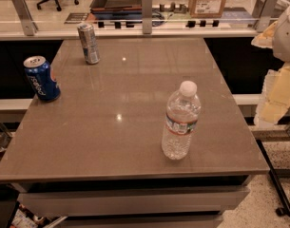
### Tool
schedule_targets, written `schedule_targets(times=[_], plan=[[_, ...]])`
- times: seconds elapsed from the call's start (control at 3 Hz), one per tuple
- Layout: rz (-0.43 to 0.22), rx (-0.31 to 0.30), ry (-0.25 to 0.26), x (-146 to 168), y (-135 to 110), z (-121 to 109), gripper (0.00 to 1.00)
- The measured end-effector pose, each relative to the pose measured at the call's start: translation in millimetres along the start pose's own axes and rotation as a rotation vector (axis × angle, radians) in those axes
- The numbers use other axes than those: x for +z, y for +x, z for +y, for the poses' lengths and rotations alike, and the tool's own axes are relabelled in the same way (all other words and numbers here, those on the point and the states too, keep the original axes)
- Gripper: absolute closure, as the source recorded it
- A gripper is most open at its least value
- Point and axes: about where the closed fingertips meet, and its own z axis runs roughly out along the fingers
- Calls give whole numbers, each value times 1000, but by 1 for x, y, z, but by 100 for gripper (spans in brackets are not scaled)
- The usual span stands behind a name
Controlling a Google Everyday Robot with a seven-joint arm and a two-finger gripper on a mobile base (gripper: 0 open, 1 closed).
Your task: Move water bottle near redbull can
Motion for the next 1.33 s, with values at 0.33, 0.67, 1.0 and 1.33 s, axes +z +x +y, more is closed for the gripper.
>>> schedule_targets(times=[0.33, 0.67, 1.0, 1.33], plan=[[0, 0, 0, 0, 0, 0, 0], [-53, -10, -24, 1, 1, 0, 0], [-223, -37, -97, 17, 13, -2, 0], [-417, -44, -167, 30, 9, 6, 0]])
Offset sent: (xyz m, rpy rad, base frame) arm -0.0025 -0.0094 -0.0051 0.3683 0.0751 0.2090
